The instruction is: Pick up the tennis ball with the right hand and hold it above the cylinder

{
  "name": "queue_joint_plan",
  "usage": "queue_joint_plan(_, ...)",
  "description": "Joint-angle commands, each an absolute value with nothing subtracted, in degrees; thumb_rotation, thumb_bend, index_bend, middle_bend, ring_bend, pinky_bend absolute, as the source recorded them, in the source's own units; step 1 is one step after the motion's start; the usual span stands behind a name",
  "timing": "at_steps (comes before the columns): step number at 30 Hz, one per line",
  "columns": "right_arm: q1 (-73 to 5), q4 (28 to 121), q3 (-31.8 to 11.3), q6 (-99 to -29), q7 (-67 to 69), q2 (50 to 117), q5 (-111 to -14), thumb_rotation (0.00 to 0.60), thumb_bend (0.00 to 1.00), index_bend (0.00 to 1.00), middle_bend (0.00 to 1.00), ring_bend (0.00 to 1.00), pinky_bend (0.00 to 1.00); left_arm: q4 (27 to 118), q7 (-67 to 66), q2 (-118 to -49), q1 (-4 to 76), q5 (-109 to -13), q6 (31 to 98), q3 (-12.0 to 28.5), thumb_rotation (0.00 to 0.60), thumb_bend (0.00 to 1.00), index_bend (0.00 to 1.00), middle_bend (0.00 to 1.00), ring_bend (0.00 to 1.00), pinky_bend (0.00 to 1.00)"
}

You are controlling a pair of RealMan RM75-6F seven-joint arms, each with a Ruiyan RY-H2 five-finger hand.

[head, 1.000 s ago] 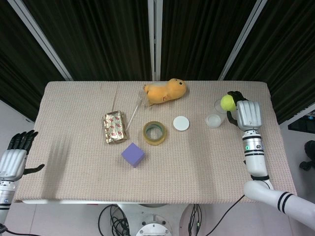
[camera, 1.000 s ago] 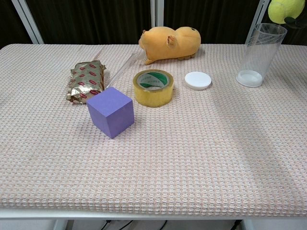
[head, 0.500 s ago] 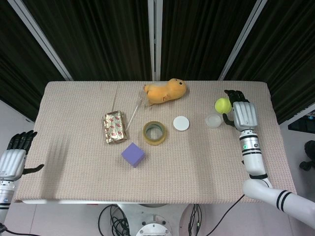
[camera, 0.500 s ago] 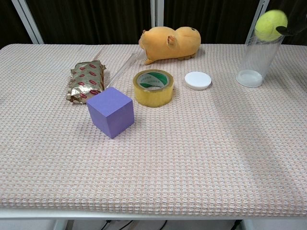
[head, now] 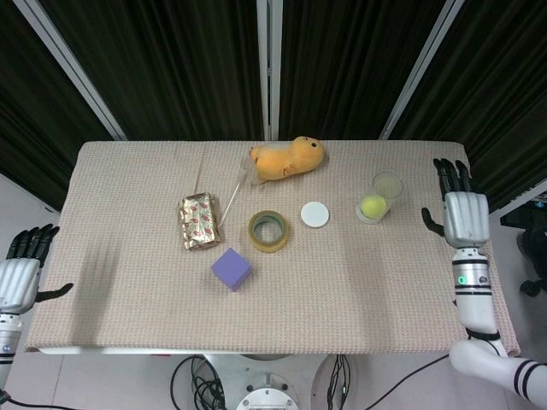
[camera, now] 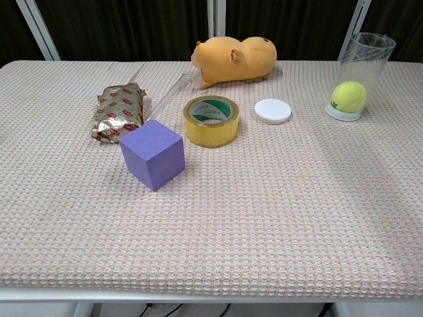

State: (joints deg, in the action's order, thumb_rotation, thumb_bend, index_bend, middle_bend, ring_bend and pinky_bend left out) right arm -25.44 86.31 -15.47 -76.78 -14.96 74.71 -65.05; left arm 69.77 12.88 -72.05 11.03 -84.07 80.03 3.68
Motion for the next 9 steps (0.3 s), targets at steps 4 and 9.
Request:
queue_joint_plan(4,-13.6,88.7,-5.9,-82.9,-16.6,70.4,-66.8,0.6,0.32,0.0,0.0,0.0,0.0,69.9,11.8,-72.4,11.1,-84.2,81.2,4.3,0.6,0.04,0.03,0.02,0.0,0.05)
queue_joint_plan(9,-9.8,85.7,-3.5,-86.1,-13.9,71.3,-69.8,0.6,0.3,0.0,0.0,0.0,0.0,70.4,9.7,-72.2,11.0,-84.6,81.6,4.1,0.6,0.04,0.03,0.02,0.0,0.05)
